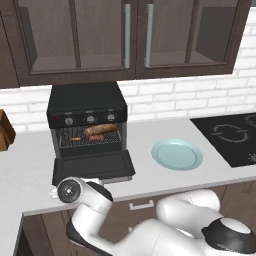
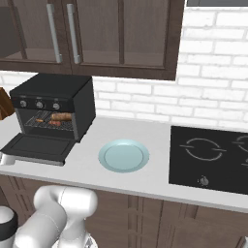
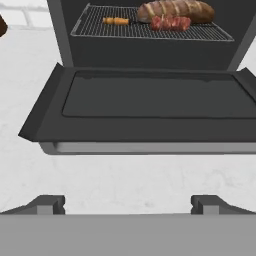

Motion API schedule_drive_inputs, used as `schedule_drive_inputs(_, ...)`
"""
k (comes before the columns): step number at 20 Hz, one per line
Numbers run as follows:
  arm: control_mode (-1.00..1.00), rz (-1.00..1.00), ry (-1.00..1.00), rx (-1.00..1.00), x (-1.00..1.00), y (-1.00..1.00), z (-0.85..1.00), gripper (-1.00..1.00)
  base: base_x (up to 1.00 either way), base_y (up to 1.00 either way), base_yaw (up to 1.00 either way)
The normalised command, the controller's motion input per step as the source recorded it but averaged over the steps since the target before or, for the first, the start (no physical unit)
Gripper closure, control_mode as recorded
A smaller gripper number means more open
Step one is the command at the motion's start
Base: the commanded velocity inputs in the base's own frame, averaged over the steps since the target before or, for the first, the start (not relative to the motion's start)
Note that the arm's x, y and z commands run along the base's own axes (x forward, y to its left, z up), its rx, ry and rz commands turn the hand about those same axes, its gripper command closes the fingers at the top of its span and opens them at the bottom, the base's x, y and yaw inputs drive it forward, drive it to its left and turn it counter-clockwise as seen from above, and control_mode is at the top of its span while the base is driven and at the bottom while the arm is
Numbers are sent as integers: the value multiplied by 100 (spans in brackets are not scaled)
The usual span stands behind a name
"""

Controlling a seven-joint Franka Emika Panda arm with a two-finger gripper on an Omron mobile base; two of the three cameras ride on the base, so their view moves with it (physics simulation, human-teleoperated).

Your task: Pick up the kebab skewer and baguette bread, and place them inside the toaster oven. Close the toaster oven door and start by setting the timer.

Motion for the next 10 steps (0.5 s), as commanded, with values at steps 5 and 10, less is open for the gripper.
schedule_drive_inputs(5, -100, 0, 0, 0, 32, 0, -17, -100, 0, 0, 0)
schedule_drive_inputs(10, -100, 0, 0, 0, 16, 0, -19, -100, 0, 0, 0)
